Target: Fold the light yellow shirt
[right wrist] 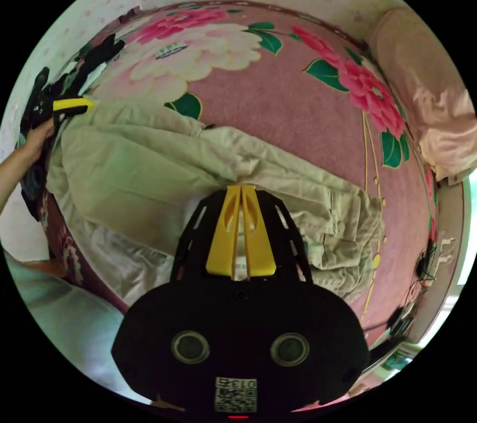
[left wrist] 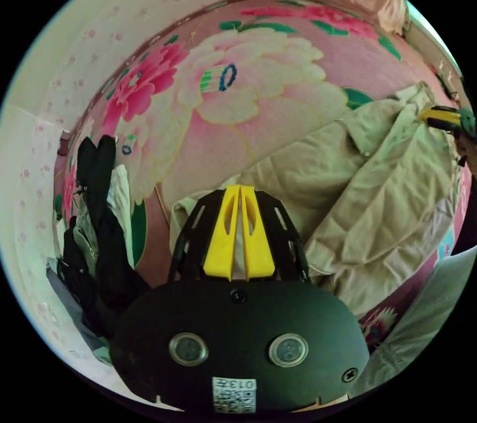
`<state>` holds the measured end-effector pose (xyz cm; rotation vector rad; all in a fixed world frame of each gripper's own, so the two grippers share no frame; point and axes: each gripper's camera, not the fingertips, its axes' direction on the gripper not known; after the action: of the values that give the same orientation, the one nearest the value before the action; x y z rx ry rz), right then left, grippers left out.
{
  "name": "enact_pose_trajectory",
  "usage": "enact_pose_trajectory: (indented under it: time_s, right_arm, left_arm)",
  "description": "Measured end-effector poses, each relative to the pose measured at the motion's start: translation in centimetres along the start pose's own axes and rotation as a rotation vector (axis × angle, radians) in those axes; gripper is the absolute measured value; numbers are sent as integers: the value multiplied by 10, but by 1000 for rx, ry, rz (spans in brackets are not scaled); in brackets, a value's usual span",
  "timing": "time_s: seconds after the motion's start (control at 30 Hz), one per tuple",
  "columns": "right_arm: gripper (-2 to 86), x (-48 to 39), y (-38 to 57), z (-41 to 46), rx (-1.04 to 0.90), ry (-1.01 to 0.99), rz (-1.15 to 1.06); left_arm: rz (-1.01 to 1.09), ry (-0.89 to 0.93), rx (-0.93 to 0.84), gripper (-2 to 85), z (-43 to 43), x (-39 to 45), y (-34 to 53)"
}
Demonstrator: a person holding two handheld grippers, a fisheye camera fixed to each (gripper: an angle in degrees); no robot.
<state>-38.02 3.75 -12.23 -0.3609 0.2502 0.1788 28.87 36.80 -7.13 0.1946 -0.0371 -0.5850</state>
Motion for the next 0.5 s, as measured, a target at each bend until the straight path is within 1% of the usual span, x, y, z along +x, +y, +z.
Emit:
enact_pose_trajectory:
  time_s: [0.03, 0.07, 0.1, 0.17, 0.2, 0.23, 0.27, 0.33, 0.37, 0.43, 0.5]
  right_arm:
    - [2, 10, 10, -15, 69, -12, 52]
    - [4, 19, 25, -28, 127, 0, 107]
    - [5, 24, 32, -32, 126, 15, 132]
    - [12, 48, 66, -39, 113, 104, 271]
    - [16, 55, 76, -40, 115, 116, 309]
    - [23, 72, 96, -43, 128, 126, 391]
    - [48, 91, 115, -43, 136, 111, 485]
    - [70, 121, 139, -36, 106, 46, 614]
    - [76, 137, 152, -31, 110, -2, 662]
    - [81, 155, 165, -26, 134, -30, 713]
    - [83, 167, 169, -20, 164, -44, 722]
  left_arm:
    - [-2, 27, 102, -1, -24, 2, 3]
    - [25, 63, 154, 1, -42, 11, 3]
    - [50, 85, 167, 3, -49, 18, 2]
    - [188, 187, 206, 11, -68, 62, 1]
    - [232, 203, 217, 18, -71, 76, 1]
    - [321, 221, 249, 32, -78, 104, 3]
    - [390, 220, 272, 61, -83, 131, 3]
    - [476, 214, 301, 83, -92, 167, 0]
    - [540, 241, 348, 90, -103, 188, -4]
    - [634, 230, 383, 102, -113, 221, -14]
    - [733, 175, 377, 120, -109, 256, -27]
